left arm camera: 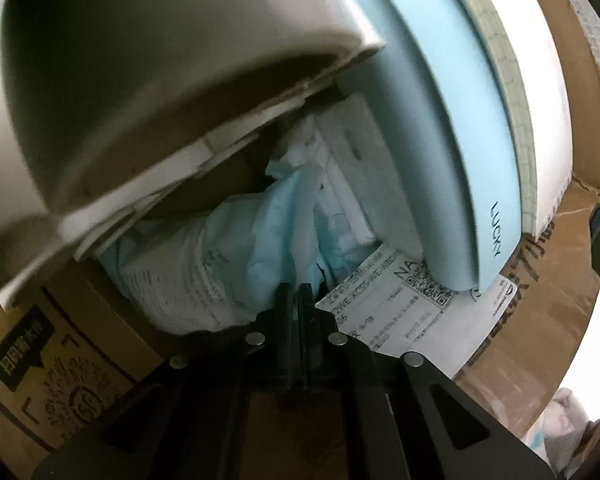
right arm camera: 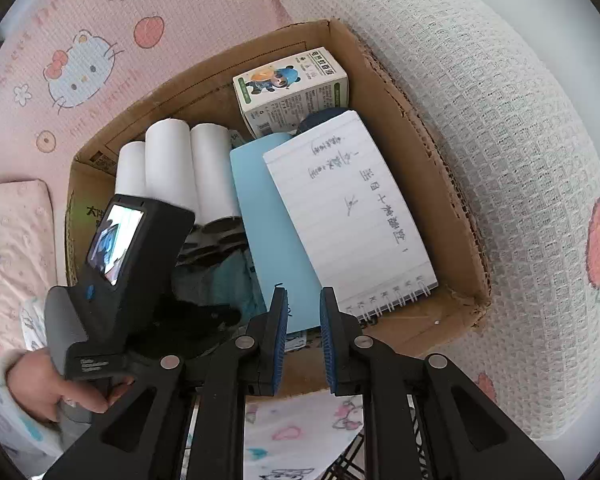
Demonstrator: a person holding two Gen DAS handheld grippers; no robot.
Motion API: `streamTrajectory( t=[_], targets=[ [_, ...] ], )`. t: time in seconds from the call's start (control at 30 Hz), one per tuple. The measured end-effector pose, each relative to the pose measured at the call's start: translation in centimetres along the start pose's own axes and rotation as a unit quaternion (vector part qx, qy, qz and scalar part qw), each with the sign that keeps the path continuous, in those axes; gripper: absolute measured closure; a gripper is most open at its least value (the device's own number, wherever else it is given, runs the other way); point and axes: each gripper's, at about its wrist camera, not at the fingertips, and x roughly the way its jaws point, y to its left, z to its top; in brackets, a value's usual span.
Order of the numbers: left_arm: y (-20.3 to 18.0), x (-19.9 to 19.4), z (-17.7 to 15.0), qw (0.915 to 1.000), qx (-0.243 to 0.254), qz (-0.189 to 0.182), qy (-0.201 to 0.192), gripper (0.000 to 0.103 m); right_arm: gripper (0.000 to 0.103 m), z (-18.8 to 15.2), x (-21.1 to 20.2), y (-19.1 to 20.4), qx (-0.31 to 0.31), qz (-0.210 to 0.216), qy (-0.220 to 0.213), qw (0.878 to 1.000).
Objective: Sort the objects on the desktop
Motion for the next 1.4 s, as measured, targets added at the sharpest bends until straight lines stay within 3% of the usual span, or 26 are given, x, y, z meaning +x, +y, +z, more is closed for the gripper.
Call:
streamTrajectory(
  t=[0.37, 0.43, 0.5, 0.53, 0.63, 0.73, 1.03, 1.1, 1.23, 1.3, 1.37, 1.4],
  targets=[
    [0.0, -0.2, 0.8, 0.9991, -0.027, 0.03, -0.015, 0.097, 0.09, 0.3, 0.3, -0.8, 0.006, 0.005, 0.012, 1.0],
    [-0.7, -0.3, 0.6, 0.9991, -0.005, 0.041, -0.01, 0.097, 0.09, 0.1, 0.3, -0.9, 0.008, 0.002, 0.016, 1.0],
    [-1.6, -1.3, 0.0, 0.9976, 0.02, 0.062, -0.024, 0.093, 0.09, -0.1, 0.5, -1.0, 0.013, 0.009, 0.018, 1.0],
    [-2.3, -2.5, -0.6, 0.9948, 0.037, 0.083, -0.047, 0.087, 0.09, -0.2, 0.4, -1.1, 0.016, 0.013, 0.02, 1.0],
    [-2.8, -5.3, -2.0, 0.9909, 0.055, 0.078, -0.095, 0.063, 0.09, -0.6, -0.1, -1.3, 0.02, 0.013, 0.019, 1.0],
    [-2.3, -7.6, -3.7, 0.9894, 0.05, 0.062, -0.121, 0.061, 0.09, -0.8, -0.6, -1.6, 0.033, 0.017, 0.018, 0.999],
    [2.8, -10.4, -8.0, 0.9875, 0.007, -0.002, -0.157, 0.062, 0.09, -1.2, 0.2, 0.7, 0.052, 0.056, 0.051, 0.996],
    [1.2, -11.4, -3.5, 0.9851, 0.005, -0.013, -0.171, 0.064, 0.09, -1.5, 0.8, 1.5, 0.059, 0.061, 0.062, 0.994],
    [3.9, -12.9, -5.0, 0.9775, 0.003, -0.031, -0.209, 0.082, 0.09, -1.1, 4.1, 3.3, 0.103, 0.114, 0.103, 0.983],
    [4.2, -13.7, -5.9, 0.9724, 0.007, -0.036, -0.231, 0.088, 0.09, -0.7, 4.1, 3.9, 0.129, 0.073, 0.096, 0.984],
    [4.5, -14.5, -7.3, 0.9686, 0.008, -0.035, -0.246, 0.091, 0.09, -0.5, 4.1, 4.1, 0.175, 0.096, 0.075, 0.977],
    [5.0, -15.4, -6.8, 0.9671, 0.009, -0.04, -0.251, 0.091, 0.09, -0.6, 4.4, 4.3, 0.187, 0.099, 0.086, 0.974]
  ],
)
